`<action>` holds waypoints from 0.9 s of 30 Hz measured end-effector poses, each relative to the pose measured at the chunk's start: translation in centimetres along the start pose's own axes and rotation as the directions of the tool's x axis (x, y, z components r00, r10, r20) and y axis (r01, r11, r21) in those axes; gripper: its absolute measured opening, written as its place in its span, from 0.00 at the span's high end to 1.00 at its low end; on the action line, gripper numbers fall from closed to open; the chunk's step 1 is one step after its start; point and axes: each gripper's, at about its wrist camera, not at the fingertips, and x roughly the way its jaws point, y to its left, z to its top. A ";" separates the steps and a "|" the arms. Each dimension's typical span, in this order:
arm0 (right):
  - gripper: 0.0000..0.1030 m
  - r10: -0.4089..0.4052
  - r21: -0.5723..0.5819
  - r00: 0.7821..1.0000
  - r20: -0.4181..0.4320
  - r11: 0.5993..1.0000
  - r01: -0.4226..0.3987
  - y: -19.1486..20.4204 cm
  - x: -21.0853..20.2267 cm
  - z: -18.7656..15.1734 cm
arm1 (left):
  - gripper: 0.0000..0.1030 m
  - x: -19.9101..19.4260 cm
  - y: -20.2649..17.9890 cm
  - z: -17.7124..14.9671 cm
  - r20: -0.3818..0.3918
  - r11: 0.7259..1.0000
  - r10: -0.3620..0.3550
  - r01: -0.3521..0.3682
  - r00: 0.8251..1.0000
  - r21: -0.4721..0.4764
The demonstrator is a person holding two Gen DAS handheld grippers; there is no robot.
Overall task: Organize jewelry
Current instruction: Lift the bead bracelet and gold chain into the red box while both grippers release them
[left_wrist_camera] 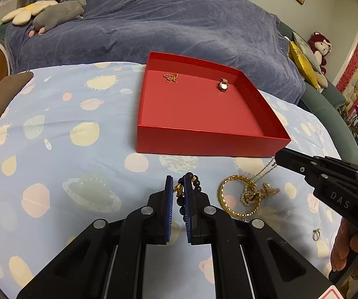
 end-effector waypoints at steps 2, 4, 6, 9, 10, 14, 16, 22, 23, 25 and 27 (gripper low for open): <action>0.99 0.002 0.011 1.000 0.024 1.000 -0.002 -0.3 -0.8 0.4 | 0.94 -0.3 -0.2 0.2 0.008 1.000 -0.005 0.005 1.000 -0.003; 0.99 0.006 0.022 0.999 0.047 1.000 -0.007 -0.5 -1.5 0.6 | 0.94 -0.6 -0.4 0.5 0.018 1.000 -0.011 0.011 1.000 -0.007; 1.00 0.011 0.031 0.997 0.071 0.999 -0.013 -0.8 -2.3 0.8 | 0.94 -0.9 -0.5 0.8 0.030 1.000 -0.016 0.017 0.999 -0.009; 1.00 0.020 0.034 0.995 0.100 0.999 -0.024 -1.0 -3.3 1.1 | 0.94 -1.5 -0.8 1.1 0.047 1.000 -0.027 0.027 0.999 -0.009; 1.00 0.019 0.033 0.994 0.108 0.999 -0.022 -1.0 -3.5 1.1 | 0.94 -1.8 -0.9 1.2 0.053 0.999 -0.030 0.031 0.998 -0.009; 1.00 0.034 0.038 0.991 0.126 0.999 -0.039 -1.1 -4.5 1.0 | 0.94 -2.3 -1.4 1.5 0.066 0.999 -0.047 0.047 0.997 -0.008; 1.00 0.042 0.048 0.989 0.139 0.998 -0.049 -1.4 -5.3 0.7 | 0.94 -2.5 -1.8 1.6 0.069 0.998 -0.055 0.055 0.996 -0.007; 1.00 0.050 0.070 0.978 0.204 0.995 -0.065 -2.1 -7.8 0.6 | 0.94 -3.0 -2.5 2.0 0.085 0.998 -0.067 0.068 0.994 -0.003; 1.00 0.052 0.069 0.976 0.212 0.995 -0.068 -2.0 -8.1 0.8 | 0.94 -3.0 -2.6 2.0 0.087 0.998 -0.068 0.069 0.994 -0.003; 1.00 0.055 0.069 0.973 0.226 0.995 -0.072 -2.1 -8.6 1.0 | 0.94 -3.2 -2.7 2.2 0.092 0.997 -0.070 0.071 0.993 -0.004; 1.00 0.056 0.067 0.970 0.237 0.995 -0.074 -2.1 -9.0 1.1 | 0.94 -3.5 -2.8 2.5 0.103 0.997 -0.073 0.074 0.992 -0.006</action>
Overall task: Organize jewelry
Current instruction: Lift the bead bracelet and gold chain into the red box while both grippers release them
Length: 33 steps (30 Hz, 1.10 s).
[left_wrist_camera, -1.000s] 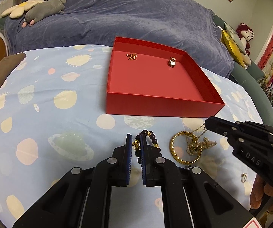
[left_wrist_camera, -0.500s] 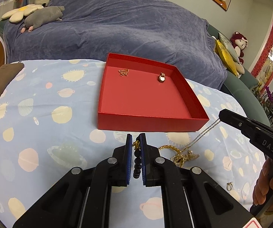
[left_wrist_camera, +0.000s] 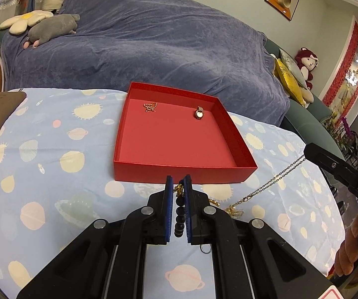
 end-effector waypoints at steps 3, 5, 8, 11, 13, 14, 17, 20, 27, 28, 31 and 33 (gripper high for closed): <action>1.00 0.010 0.003 1.000 0.022 1.000 -0.010 0.0 -0.7 0.3 | 0.94 -0.6 -0.4 0.5 0.021 1.000 -0.005 0.005 1.000 0.000; 1.00 0.032 0.010 0.999 0.041 0.999 -0.032 0.1 -1.3 0.7 | 0.94 -1.0 -0.6 0.8 0.032 1.000 -0.009 0.009 0.999 -0.002; 1.00 0.071 0.020 0.995 0.072 0.997 -0.072 0.4 -2.4 1.3 | 0.94 -1.2 -1.0 1.0 0.041 1.000 -0.013 0.013 0.999 0.000; 1.00 0.093 0.010 0.989 0.114 0.995 -0.095 1.0 -3.7 2.1 | 0.94 -1.1 -1.4 1.0 0.040 1.000 -0.017 0.017 0.999 0.003; 1.00 0.117 0.014 0.983 0.140 0.993 -0.120 1.2 -4.5 2.6 | 0.94 -1.1 -1.8 1.0 0.039 1.000 -0.019 0.019 0.999 0.007; 1.00 0.116 0.011 0.982 0.150 0.993 -0.119 1.3 -4.8 2.8 | 0.94 -1.0 -1.9 1.0 0.038 1.000 -0.021 0.021 0.999 0.008; 1.00 0.103 0.001 0.982 0.160 0.994 -0.105 1.4 -5.2 3.1 | 0.94 -1.1 -2.3 1.0 0.038 1.000 -0.026 0.026 0.999 0.014; 1.00 0.103 -0.002 0.981 0.162 0.995 -0.104 1.4 -5.3 3.4 | 0.94 -1.4 -2.6 1.2 0.045 0.999 -0.034 0.033 0.998 0.022; 1.00 0.110 -0.028 0.981 0.161 0.994 -0.107 1.8 -5.2 4.4 | 0.94 -2.4 -3.0 3.0 0.077 0.998 -0.043 0.039 0.996 0.047; 1.00 0.109 -0.028 0.981 0.158 0.994 -0.106 1.7 -5.0 4.6 | 0.94 -2.5 -3.0 3.4 0.082 0.998 -0.038 0.034 0.996 0.053; 1.00 0.113 -0.019 0.984 0.138 0.994 -0.111 1.4 -3.9 5.7 | 0.94 -2.5 -2.9 4.8 0.092 0.997 -0.031 0.025 0.995 0.068; 1.00 0.104 -0.018 0.987 0.123 0.995 -0.102 1.0 -2.8 6.8 | 0.94 -2.1 -2.8 6.0 0.095 0.997 -0.028 0.020 0.995 0.077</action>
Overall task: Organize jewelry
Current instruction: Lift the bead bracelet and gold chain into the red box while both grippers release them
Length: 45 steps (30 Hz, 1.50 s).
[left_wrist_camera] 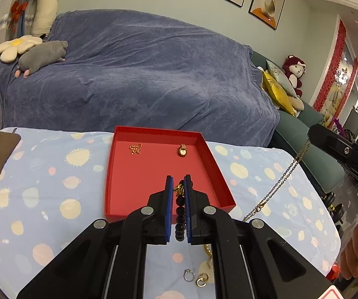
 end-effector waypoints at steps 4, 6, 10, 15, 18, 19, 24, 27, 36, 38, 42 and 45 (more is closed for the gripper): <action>1.00 -0.036 -0.014 0.999 -0.021 0.999 0.035 -1.0 2.6 1.8 | 0.94 1.9 0.4 2.5 0.004 0.999 0.030 -0.031 1.000 0.035; 1.00 -0.062 -0.017 0.998 -0.031 0.998 0.061 -1.7 4.3 2.8 | 0.94 3.2 0.9 3.6 -0.002 0.999 0.037 -0.037 0.999 0.034; 1.00 -0.105 -0.010 0.993 -0.048 0.994 0.105 -3.5 7.8 3.9 | 0.94 6.1 2.3 5.4 -0.017 0.998 0.061 -0.061 0.998 0.021; 1.00 -0.156 -0.037 0.985 -0.073 0.987 0.153 -4.8 11.8 4.4 | 0.94 9.6 4.0 6.7 -0.037 0.996 0.084 -0.085 0.996 -0.007; 1.00 -0.180 -0.047 0.980 -0.087 0.983 0.176 -5.6 13.8 4.6 | 0.94 11.5 4.9 7.1 -0.051 0.994 0.108 -0.109 0.993 -0.014; 1.00 -0.187 -0.046 0.978 -0.094 0.982 0.183 -5.9 14.5 4.5 | 0.94 12.0 5.1 7.2 -0.054 0.993 0.119 -0.120 0.991 -0.013; 1.00 -0.222 -0.046 0.967 -0.126 0.975 0.217 -7.3 17.2 4.0 | 0.94 14.5 6.5 7.5 -0.080 0.988 0.152 -0.154 0.985 -0.020; 1.00 -0.234 -0.046 0.962 -0.142 0.972 0.230 -7.9 18.2 3.4 | 0.94 15.4 7.0 7.3 -0.091 0.986 0.163 -0.166 0.982 -0.021; 1.00 -0.256 -0.045 0.950 -0.177 0.967 0.252 -8.9 19.9 2.0 | 0.94 17.3 7.6 6.2 -0.116 0.979 0.202 -0.204 0.973 -0.005; 1.00 -0.260 -0.049 0.949 -0.181 0.966 0.255 -8.9 20.1 1.8 | 0.93 17.6 7.7 5.9 -0.124 0.978 0.208 -0.210 0.970 -0.007; 0.99 -0.268 -0.044 0.946 -0.182 0.963 0.265 -9.0 20.1 1.5 | 0.90 17.4 8.4 5.8 -0.113 0.975 0.215 -0.221 0.970 -0.039; 0.96 -0.272 -0.035 0.946 -0.177 0.962 0.271 -9.1 19.4 1.4 | 0.76 16.8 8.6 5.6 -0.109 0.970 0.233 -0.238 0.967 -0.042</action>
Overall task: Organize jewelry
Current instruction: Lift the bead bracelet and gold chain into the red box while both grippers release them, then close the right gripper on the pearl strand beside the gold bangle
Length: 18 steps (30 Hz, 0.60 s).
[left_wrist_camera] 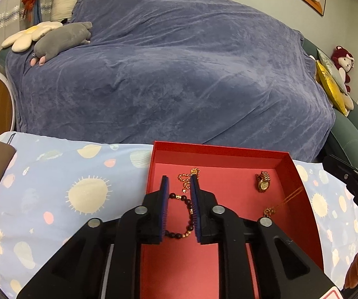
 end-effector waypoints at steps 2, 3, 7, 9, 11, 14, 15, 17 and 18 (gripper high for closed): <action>0.95 0.003 0.009 1.000 0.006 1.000 -0.003 -0.2 -0.8 -0.3 | 0.68 -0.9 0.1 -0.3 0.014 1.000 0.005 -0.005 1.000 0.002; 0.94 0.004 0.015 1.000 0.008 1.000 -0.004 -0.3 -1.3 -0.4 | 0.62 -1.4 0.0 -0.6 0.018 1.000 0.009 -0.009 1.000 0.008; 0.75 0.026 0.045 0.999 0.022 0.999 -0.027 -0.6 -4.1 -1.7 | 0.47 -4.2 -0.2 -1.7 0.036 1.000 -0.003 0.002 0.999 0.011; 0.75 0.039 0.052 0.999 0.019 0.998 -0.040 -0.6 -5.7 -2.6 | 0.43 -5.8 -0.3 -2.6 0.038 1.000 -0.020 0.019 0.999 0.014; 0.75 0.041 0.051 0.999 0.017 0.998 -0.042 -0.4 -7.3 -3.6 | 0.42 -7.3 -0.7 -3.6 0.038 0.999 -0.032 0.031 0.999 0.022; 0.75 0.046 0.046 0.999 0.012 0.998 -0.046 -0.1 -9.6 -5.6 | 0.41 -9.3 -1.0 -5.5 0.021 0.999 -0.047 0.047 0.999 0.027; 0.74 0.048 0.044 0.999 0.005 0.998 -0.048 -0.1 -10.3 -6.4 | 0.41 -9.8 -0.9 -6.1 0.017 0.998 -0.054 0.054 0.998 0.021; 0.74 0.043 0.051 0.999 -0.014 0.998 -0.042 0.0 -11.5 -8.0 | 0.37 -10.9 -1.0 -7.6 0.004 0.998 -0.063 0.063 0.998 0.013; 0.74 0.048 0.060 0.998 -0.028 0.997 -0.047 0.1 -12.0 -8.9 | 0.36 -11.3 -1.0 -8.4 -0.004 0.998 -0.058 0.058 0.998 0.013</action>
